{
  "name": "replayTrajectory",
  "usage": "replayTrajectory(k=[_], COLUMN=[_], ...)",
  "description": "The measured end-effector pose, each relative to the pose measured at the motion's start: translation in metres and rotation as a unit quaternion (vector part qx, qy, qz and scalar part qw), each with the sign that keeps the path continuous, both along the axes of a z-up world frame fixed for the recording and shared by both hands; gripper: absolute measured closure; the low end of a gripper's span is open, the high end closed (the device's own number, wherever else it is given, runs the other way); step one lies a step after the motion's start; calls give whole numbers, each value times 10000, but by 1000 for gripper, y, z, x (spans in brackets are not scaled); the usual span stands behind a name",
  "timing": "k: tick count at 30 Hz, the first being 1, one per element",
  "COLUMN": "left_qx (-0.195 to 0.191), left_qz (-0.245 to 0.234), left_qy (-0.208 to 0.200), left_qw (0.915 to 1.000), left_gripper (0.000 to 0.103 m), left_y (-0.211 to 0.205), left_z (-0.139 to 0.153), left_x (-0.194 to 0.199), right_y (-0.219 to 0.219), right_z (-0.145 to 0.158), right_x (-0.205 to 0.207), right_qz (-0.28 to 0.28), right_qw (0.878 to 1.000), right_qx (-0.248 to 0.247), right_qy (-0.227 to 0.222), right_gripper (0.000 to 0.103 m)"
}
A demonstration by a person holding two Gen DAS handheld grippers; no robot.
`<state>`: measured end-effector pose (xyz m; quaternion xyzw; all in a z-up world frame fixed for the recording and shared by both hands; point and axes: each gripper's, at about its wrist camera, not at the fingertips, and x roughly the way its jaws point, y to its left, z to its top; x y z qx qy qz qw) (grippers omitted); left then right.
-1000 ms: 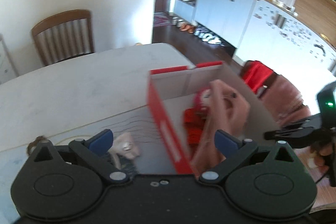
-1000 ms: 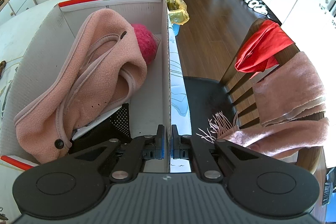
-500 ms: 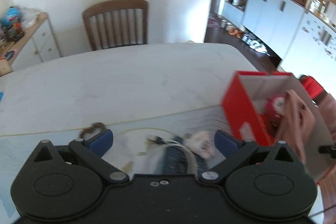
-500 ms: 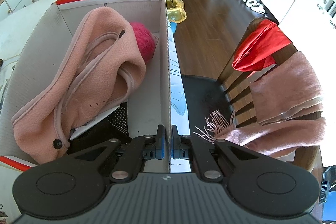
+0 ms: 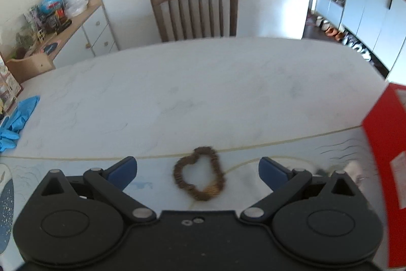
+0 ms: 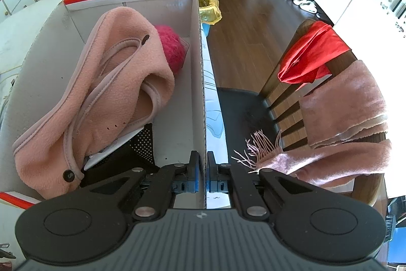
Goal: Organize objects
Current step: 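Move the left gripper to the brown hair tie and grasp it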
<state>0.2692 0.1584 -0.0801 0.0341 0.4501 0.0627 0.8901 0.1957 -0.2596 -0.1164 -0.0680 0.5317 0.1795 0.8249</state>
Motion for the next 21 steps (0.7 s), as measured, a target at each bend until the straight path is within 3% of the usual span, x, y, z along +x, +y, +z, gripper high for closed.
replayTrajectory(k=[12,19,21], left_qx=[-50,-374,-418], left_qz=[479,493,428], left_qy=[581,597,571], left_qw=[9971,9963,9966], left_gripper=[25,49,68], left_y=[36,46,46], left_z=[-51,-57,-56], left_x=[25,29,29], right_y=[3,5,5], right_z=[0,0,0], right_x=[1,2,2], right_qz=[-58,-92,-103], right_qw=[9999,9998,9998], right_qx=[-110,-155,-167], right_qy=[44,59,64], right_gripper=[97,96,96])
